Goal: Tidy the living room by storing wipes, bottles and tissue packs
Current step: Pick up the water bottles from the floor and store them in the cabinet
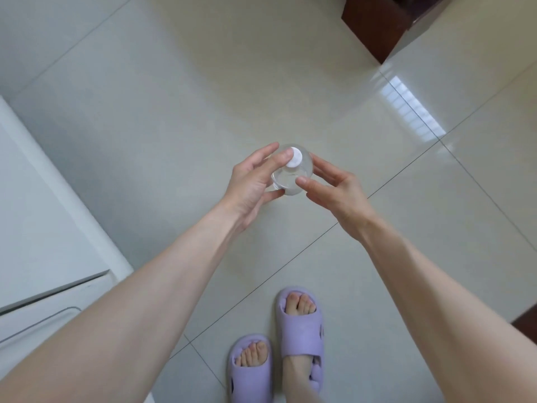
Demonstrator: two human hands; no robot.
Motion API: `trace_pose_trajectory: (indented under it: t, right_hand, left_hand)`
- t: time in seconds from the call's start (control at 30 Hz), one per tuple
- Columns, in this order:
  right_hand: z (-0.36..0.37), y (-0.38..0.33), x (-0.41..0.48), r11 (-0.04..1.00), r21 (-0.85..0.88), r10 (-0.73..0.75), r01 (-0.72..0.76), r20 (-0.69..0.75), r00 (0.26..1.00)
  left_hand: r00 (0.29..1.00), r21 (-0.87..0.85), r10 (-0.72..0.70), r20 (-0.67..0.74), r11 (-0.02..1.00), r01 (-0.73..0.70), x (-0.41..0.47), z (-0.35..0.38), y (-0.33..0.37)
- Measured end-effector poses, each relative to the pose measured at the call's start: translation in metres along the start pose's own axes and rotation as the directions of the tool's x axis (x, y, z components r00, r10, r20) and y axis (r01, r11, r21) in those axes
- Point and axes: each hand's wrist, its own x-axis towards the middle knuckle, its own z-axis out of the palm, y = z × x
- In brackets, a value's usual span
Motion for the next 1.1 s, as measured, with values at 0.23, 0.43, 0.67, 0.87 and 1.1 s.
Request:
trace_pose_trajectory:
  t: [0.23, 0.43, 0.67, 0.87, 1.1]
  right_hand:
    - [0.018, -0.103, -0.113, 1.000, 0.030, 0.005, -0.005, -0.019, 1.000]
    - [0.043, -0.167, -0.196, 0.996, 0.080, -0.023, 0.032, -0.111, 0.994]
    - [0.108, -0.175, -0.304, 0.984, 0.110, -0.107, 0.140, -0.262, 0.959]
    - [0.163, -0.153, -0.399, 0.964, 0.189, -0.102, 0.186, -0.387, 0.916]
    - [0.219, -0.113, -0.487, 0.946, 0.257, -0.064, 0.197, -0.446, 0.893]
  left_hand:
    - [0.998, 0.028, -0.041, 0.045, 0.999, 0.040, -0.120, 0.015, 0.089]
    - [0.990, 0.051, -0.044, 0.132, 0.998, 0.037, -0.201, 0.013, 0.140]
    - [0.943, 0.239, -0.007, 0.334, 0.968, -0.078, -0.299, -0.025, 0.152]
    - [0.899, 0.365, -0.045, 0.436, 0.922, -0.130, -0.393, -0.057, 0.136]
    - [0.898, 0.278, -0.011, 0.439, 0.952, -0.125, -0.480, -0.092, 0.085]
